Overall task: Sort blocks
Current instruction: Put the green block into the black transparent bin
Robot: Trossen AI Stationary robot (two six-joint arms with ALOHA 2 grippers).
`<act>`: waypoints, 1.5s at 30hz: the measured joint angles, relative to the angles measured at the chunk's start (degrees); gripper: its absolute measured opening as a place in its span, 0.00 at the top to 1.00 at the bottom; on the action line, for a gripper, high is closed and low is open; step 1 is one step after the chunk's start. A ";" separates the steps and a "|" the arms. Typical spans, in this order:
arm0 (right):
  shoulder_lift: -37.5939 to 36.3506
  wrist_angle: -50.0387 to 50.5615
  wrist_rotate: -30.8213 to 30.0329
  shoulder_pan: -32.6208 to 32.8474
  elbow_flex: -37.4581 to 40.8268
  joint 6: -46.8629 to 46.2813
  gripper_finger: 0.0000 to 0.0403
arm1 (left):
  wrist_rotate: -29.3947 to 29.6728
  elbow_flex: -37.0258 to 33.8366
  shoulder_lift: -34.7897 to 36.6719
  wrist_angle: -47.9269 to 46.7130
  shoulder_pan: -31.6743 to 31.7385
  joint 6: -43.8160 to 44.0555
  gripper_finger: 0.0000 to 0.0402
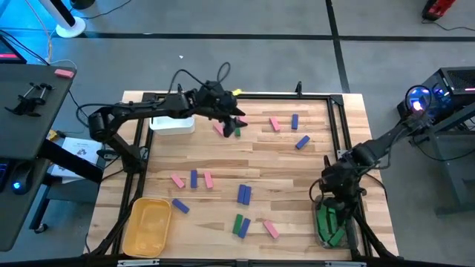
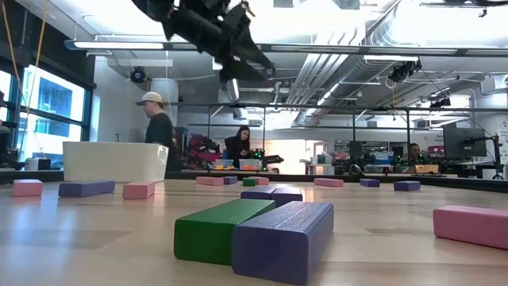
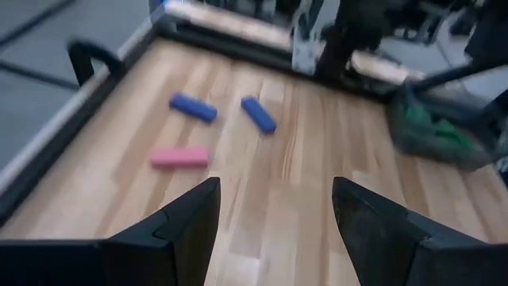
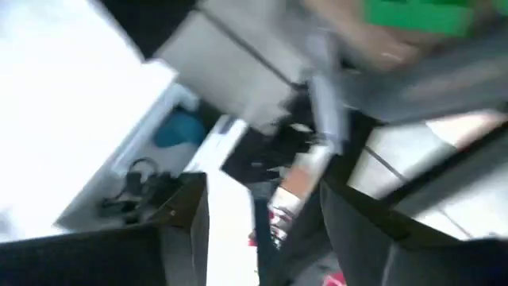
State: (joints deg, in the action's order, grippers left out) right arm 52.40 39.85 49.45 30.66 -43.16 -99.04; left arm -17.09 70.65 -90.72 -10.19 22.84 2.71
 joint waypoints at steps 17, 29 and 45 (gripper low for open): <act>26.29 -30.67 -16.35 -34.70 -3.27 34.91 0.57 | -1.33 -9.66 17.80 -4.43 4.97 3.62 0.43; 58.23 -20.54 -34.08 -48.47 -35.86 61.03 0.88 | -0.35 -21.19 29.71 -0.04 2.41 15.47 0.43; 73.11 -4.84 -44.77 -51.87 -51.78 68.82 1.00 | 9.16 -26.18 35.67 -0.12 0.67 20.67 0.43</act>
State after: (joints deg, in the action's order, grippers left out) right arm 125.51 35.01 4.68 -21.21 -94.94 -30.22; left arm -7.93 44.47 -55.05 -10.31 23.51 23.38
